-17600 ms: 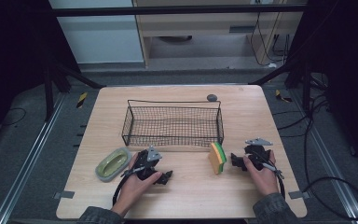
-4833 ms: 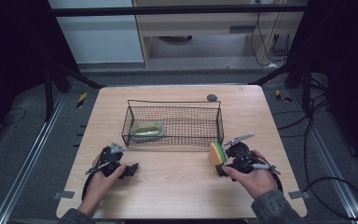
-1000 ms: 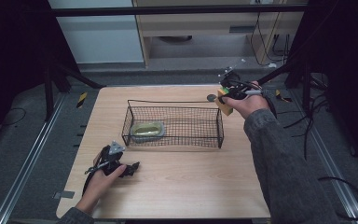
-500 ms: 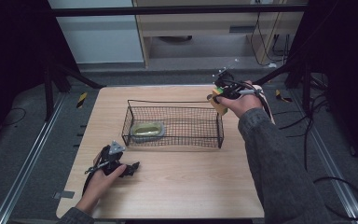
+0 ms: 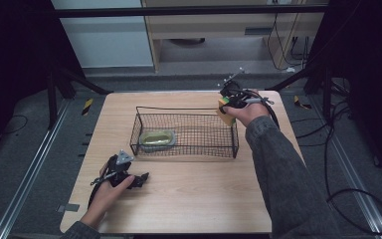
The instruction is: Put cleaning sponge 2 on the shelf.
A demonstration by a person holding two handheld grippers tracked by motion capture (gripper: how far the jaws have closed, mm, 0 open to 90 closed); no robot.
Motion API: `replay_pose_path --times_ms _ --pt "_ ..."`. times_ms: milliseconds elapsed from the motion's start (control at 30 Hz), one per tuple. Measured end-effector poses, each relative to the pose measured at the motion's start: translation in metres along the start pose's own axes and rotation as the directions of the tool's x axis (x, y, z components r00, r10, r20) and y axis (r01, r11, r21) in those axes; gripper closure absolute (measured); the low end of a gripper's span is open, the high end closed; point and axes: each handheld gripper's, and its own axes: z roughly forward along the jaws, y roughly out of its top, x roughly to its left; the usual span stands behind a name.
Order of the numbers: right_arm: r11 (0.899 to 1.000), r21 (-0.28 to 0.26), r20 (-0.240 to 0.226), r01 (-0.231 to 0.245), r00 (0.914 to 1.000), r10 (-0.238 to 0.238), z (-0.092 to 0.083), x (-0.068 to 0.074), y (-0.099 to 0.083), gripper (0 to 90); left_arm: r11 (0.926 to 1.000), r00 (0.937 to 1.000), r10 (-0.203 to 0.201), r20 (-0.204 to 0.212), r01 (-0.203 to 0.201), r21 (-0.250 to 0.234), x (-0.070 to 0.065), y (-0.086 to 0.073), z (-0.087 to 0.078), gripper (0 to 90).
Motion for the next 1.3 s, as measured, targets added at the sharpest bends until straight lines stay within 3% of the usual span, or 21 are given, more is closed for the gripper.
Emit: replay_pose_path --times_ms 333,1300 --pt "1.0 0.019 -0.015 -0.01 0.9998 0.01 0.018 -0.003 -0.007 64.3 1.0 1.0 0.003 0.001 -0.003 0.0 0.0 0.0 0.0 0.0" --pt "0.999 0.049 -0.043 -0.012 0.999 0.014 0.032 -0.005 -0.022 64.2 1.0 1.0 0.003 0.001 -0.003 0.0 0.001 0.001 0.001 0.0"
